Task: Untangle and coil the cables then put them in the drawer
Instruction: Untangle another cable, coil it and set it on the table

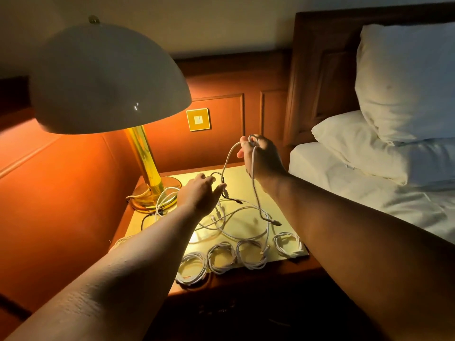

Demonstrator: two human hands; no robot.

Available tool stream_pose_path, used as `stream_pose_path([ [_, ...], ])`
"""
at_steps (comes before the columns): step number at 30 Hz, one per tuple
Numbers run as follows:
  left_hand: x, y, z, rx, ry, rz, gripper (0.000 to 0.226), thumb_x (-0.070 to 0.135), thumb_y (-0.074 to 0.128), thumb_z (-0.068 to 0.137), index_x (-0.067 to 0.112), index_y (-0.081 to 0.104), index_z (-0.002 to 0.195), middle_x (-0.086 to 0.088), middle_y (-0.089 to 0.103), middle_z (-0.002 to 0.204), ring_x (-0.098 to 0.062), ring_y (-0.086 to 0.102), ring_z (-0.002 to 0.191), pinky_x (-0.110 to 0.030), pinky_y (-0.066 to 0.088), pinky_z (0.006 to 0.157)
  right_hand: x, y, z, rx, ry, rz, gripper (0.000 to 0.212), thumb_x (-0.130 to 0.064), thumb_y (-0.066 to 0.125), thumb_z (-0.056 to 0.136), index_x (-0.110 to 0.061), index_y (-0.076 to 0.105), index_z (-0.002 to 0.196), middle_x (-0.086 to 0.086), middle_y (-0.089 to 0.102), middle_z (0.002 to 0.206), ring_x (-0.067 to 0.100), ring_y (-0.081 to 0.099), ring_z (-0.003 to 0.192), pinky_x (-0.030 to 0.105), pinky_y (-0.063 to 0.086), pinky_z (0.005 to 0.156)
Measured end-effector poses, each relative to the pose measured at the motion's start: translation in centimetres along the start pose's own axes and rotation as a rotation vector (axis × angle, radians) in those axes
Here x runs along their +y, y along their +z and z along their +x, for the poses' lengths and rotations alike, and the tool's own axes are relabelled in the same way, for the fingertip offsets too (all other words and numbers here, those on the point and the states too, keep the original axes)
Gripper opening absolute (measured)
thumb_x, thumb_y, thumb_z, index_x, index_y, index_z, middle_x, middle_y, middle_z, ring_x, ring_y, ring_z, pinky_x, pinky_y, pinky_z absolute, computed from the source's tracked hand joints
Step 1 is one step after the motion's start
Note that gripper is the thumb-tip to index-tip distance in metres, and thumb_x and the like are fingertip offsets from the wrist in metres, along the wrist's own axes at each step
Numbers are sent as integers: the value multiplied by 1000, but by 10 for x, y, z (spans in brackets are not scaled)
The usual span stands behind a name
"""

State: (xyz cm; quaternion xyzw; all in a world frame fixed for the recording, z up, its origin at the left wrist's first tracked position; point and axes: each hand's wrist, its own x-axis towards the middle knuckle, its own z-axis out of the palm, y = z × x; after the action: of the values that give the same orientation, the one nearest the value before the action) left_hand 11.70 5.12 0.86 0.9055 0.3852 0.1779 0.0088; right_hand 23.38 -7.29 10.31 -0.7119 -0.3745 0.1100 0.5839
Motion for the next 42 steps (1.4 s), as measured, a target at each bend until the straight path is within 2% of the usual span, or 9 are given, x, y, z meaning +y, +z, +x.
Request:
stream_pose_path([
  [6,0,-8,-2,-4,-73,-144,28,59,52,93,35,66,94,5,64,97,-14,60,79,-32,58,68,-1,-8,-11,-22,-23,86,28,-43,50,100,-18,59,90,-5,60,74,3,55,64,6,39,45],
  [9,2,-10,-7,-14,-19,-11,24,48,52,97,30,67,102,1,69,94,-19,64,76,-34,60,66,-6,-11,-18,62,-101,112,19,-37,50,101,-25,55,87,-9,60,79,3,57,70,9,45,53],
  [13,3,-10,-12,-63,-13,101,25,45,54,96,24,67,100,0,68,90,-21,64,76,-32,59,65,-6,-11,-15,116,-182,38,29,-38,46,102,-13,61,95,1,70,90,12,67,81,24,53,67],
  [16,0,-8,-14,-154,-31,100,25,44,58,94,21,67,97,0,67,88,-21,64,76,-31,59,67,-8,-13,-14,71,-125,107,33,-38,46,102,-9,63,101,-7,68,89,9,69,84,17,53,67],
  [19,-5,-8,-18,-305,92,19,23,39,65,90,26,67,110,2,68,98,-17,65,86,-34,60,75,-8,-19,-20,10,-124,130,26,-35,46,102,-12,59,101,-13,64,85,5,67,78,5,46,56],
  [24,-19,-5,-30,-537,334,193,67,29,70,85,35,40,145,-1,54,133,-22,57,114,-35,55,88,5,-26,-28,-63,-132,89,20,-34,47,102,-21,56,92,0,69,88,8,66,75,6,47,55],
  [33,-20,34,-33,-247,358,319,42,42,55,96,31,47,135,-1,64,120,-24,63,102,-32,50,71,31,-15,-23,-143,-111,84,29,-35,49,101,-10,59,92,0,66,78,3,59,59,8,45,50],
  [38,-16,54,-12,-186,263,258,38,42,49,98,32,46,134,-1,65,115,-27,64,97,-31,46,66,44,-15,-10,-158,-152,49,32,-36,48,101,-9,57,88,-2,65,75,-2,59,57,8,45,52],
  [42,-11,69,8,-125,139,159,31,40,48,99,30,50,127,-2,68,109,-27,66,90,-31,54,66,55,-15,0,-156,-145,21,33,-38,47,101,-12,57,83,-5,65,72,-2,59,56,9,46,52],
])
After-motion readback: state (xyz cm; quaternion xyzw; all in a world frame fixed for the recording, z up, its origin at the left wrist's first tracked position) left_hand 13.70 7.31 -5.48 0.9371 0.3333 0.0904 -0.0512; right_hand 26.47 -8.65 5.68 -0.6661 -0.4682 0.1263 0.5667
